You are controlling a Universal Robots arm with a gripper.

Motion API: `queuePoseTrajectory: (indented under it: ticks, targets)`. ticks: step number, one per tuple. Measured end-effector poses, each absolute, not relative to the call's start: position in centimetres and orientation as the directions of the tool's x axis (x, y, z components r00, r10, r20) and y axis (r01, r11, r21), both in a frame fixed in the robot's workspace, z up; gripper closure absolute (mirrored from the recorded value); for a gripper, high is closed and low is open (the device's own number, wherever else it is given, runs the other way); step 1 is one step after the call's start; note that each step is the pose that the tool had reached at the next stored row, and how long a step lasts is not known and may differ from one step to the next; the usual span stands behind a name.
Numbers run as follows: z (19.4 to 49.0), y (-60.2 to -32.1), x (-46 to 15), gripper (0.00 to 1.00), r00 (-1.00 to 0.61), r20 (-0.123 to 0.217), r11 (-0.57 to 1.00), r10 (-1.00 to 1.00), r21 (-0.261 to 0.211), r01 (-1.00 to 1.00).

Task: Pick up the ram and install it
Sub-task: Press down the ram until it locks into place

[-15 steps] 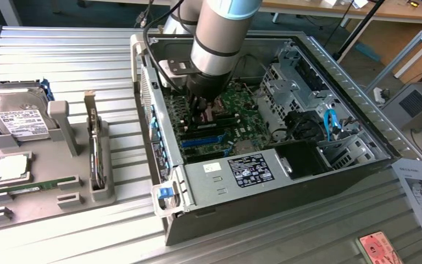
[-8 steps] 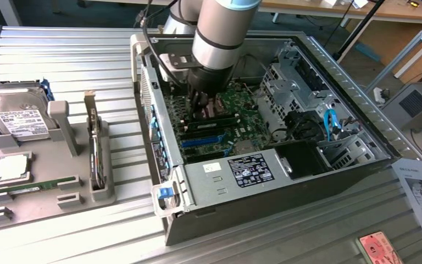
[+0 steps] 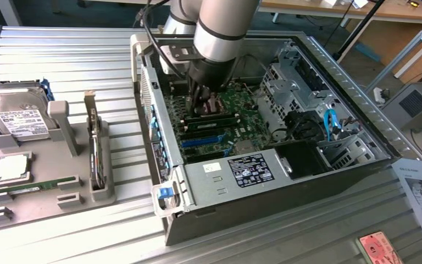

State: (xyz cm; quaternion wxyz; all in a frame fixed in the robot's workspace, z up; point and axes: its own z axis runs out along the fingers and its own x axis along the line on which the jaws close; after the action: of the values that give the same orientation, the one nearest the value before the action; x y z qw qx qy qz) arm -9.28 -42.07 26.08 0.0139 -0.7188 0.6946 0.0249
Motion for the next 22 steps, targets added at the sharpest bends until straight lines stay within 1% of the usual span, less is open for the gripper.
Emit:
queuePoseTrajectory:
  ticks: [3, 9, 22]
  targets:
    - [26.78, -42.07, -9.28, 0.89, 0.034, -0.055, -0.035, -0.998, 0.015, -0.999]
    - [26.79, -42.07, -9.28, 0.89, 0.034, -0.055, -0.035, -0.998, 0.015, -0.999]
    - [25.81, -42.07, -9.28, 0.89, 0.034, -0.057, -0.035, -0.998, 0.014, -0.999]
